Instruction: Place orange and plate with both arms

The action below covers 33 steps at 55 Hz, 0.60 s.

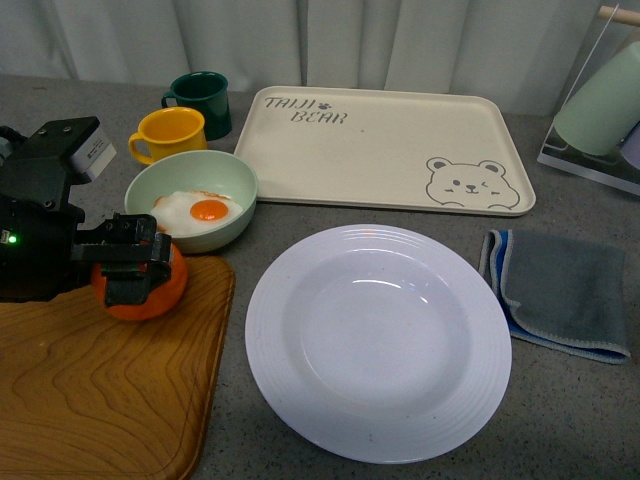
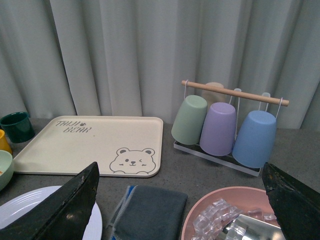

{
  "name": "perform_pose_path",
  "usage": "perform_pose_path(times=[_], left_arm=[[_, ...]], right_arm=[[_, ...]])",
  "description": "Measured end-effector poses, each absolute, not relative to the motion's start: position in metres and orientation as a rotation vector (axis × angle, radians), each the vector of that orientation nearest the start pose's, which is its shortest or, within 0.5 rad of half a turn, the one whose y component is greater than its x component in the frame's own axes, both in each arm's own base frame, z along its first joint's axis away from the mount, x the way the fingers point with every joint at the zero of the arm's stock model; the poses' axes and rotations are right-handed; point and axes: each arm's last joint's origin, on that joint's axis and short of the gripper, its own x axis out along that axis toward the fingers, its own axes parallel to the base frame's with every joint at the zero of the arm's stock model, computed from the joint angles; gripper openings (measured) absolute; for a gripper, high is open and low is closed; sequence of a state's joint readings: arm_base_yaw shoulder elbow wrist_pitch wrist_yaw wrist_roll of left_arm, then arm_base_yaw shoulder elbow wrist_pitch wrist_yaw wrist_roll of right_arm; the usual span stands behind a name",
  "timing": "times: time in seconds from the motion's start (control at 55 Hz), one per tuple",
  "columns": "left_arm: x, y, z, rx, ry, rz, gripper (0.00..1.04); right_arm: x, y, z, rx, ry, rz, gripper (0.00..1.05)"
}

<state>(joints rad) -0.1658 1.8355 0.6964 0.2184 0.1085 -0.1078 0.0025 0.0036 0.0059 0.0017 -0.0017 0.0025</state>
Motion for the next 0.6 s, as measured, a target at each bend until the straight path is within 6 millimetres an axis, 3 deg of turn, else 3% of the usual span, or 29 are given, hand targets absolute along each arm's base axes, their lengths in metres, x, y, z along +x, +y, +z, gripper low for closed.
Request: perform_pose_path(times=[0.127, 0.255, 0.6], left_arm=[[0.290, -0.068, 0.103, -0.082, 0.894, -0.250, 0.57], [0.280, -0.101, 0.121, -0.081, 0.848, -0.347, 0.57], [0.275, -0.176, 0.107, -0.020, 0.861, -0.479, 0.57]], right_arm=[[0.098, 0.000, 0.165, 0.002, -0.004, 0.004, 0.95], [0.098, 0.000, 0.165, 0.002, -0.004, 0.004, 0.95], [0.098, 0.000, 0.165, 0.003, -0.004, 0.004, 0.95]])
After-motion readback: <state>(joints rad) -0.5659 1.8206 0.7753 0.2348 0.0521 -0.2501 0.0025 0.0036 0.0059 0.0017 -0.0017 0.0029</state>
